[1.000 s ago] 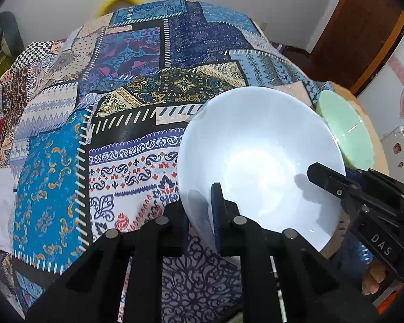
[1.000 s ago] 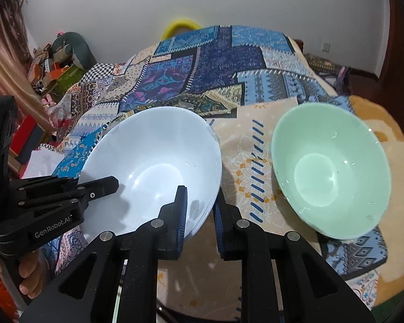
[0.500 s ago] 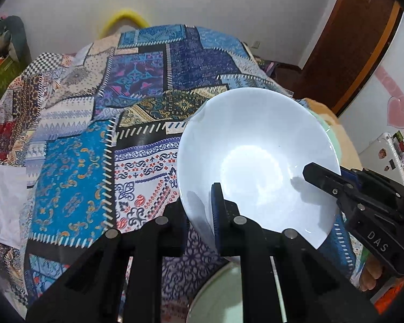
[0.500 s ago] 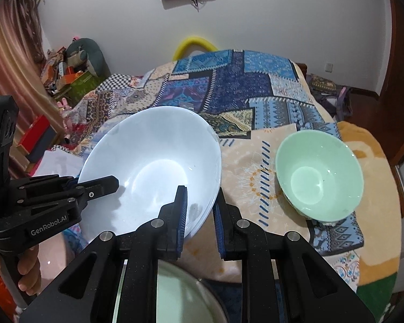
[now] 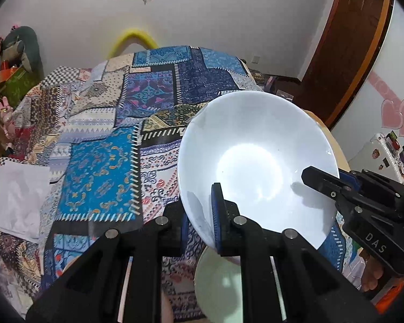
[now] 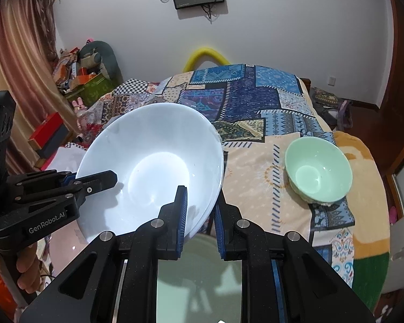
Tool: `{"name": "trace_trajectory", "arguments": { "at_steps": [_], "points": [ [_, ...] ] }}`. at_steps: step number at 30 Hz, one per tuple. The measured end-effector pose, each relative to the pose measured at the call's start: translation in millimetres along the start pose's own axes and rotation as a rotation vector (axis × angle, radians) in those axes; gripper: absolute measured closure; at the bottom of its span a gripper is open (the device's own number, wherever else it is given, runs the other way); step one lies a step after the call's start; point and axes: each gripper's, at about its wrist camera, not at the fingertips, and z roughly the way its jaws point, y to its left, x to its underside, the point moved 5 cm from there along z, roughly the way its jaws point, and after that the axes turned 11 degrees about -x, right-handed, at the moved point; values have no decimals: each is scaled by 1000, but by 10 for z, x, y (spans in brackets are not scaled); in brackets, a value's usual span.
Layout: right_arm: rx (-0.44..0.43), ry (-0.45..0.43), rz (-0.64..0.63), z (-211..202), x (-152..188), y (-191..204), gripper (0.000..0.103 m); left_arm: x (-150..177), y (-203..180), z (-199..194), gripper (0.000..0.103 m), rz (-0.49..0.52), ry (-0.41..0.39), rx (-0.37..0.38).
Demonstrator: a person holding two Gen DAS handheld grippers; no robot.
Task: Organize plates and bowls
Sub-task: 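Lift the white spotted bowl and carry it over the pink bowl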
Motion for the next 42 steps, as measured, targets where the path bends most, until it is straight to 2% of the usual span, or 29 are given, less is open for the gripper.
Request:
{"name": "trace_trajectory", "arguments": {
  "at_steps": [20, 32, 42],
  "points": [
    [-90, 8, -40, -10, 301, 619, 85, 599, 545, -504, 89, -94, -2, -45],
    [-157, 61, -70, 299, 433, 1078, 85, 893, 1078, -623, 89, -152, 3, -101],
    [-192, 130, -78, 594, 619, 1346, 85, 1132, 1486, -516, 89, -188, 41, -128]
  ]
}}
